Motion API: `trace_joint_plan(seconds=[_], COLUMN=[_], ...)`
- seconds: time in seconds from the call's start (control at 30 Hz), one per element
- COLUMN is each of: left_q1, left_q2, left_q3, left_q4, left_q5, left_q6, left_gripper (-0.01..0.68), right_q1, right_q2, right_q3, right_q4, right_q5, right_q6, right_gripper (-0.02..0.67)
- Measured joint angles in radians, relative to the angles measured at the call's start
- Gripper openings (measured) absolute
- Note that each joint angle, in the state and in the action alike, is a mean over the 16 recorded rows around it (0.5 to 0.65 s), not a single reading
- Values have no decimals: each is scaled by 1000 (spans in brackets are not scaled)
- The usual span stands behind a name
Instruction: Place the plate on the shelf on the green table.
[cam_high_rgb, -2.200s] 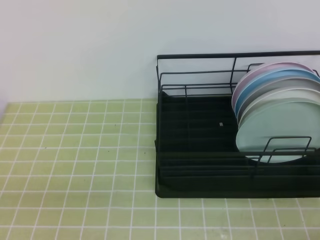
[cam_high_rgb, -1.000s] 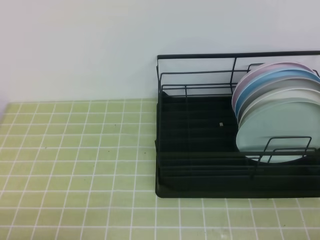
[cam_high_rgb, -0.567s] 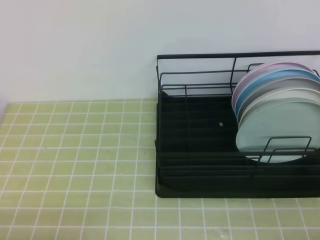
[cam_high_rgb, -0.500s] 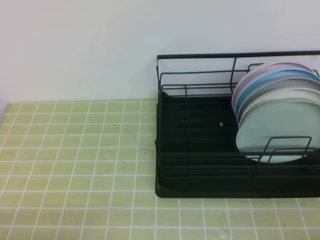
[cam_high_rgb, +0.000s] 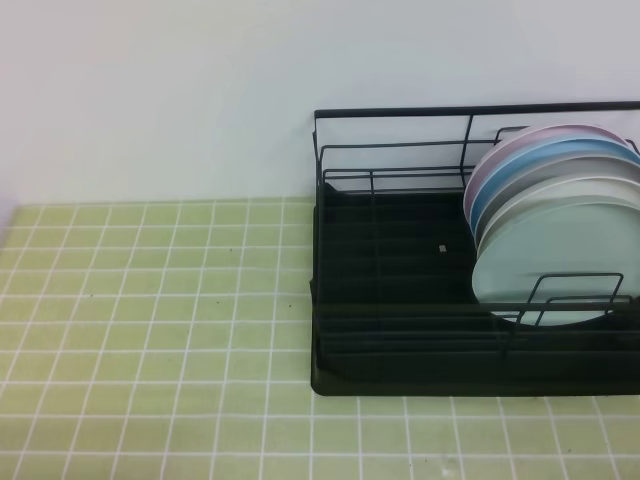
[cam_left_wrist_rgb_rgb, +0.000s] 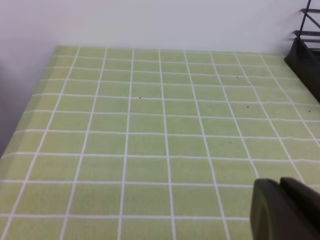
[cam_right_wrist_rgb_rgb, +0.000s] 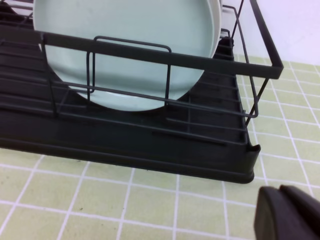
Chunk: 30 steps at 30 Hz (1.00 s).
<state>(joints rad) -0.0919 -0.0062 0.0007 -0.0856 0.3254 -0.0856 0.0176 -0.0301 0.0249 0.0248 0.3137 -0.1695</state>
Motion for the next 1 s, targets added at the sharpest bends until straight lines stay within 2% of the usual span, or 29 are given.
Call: trace_joint_plan(seconds=[0.23,0.73,1.0], left_q1=[6,65,69], left_q2=[0,0,0], left_q3=[0,0,0], left_q4=[0,0,0], left_q5=[0,0,0], left_q6=[-2,-2,-2], left_gripper=[-2,-2,-2], right_q1=[0,0,0], right_q2=[0,0,0], right_q3=[0,0,0], right_q4=[0,0,0], right_q5=[0,0,1], right_q6=[0,0,0], right_gripper=[1,1,1])
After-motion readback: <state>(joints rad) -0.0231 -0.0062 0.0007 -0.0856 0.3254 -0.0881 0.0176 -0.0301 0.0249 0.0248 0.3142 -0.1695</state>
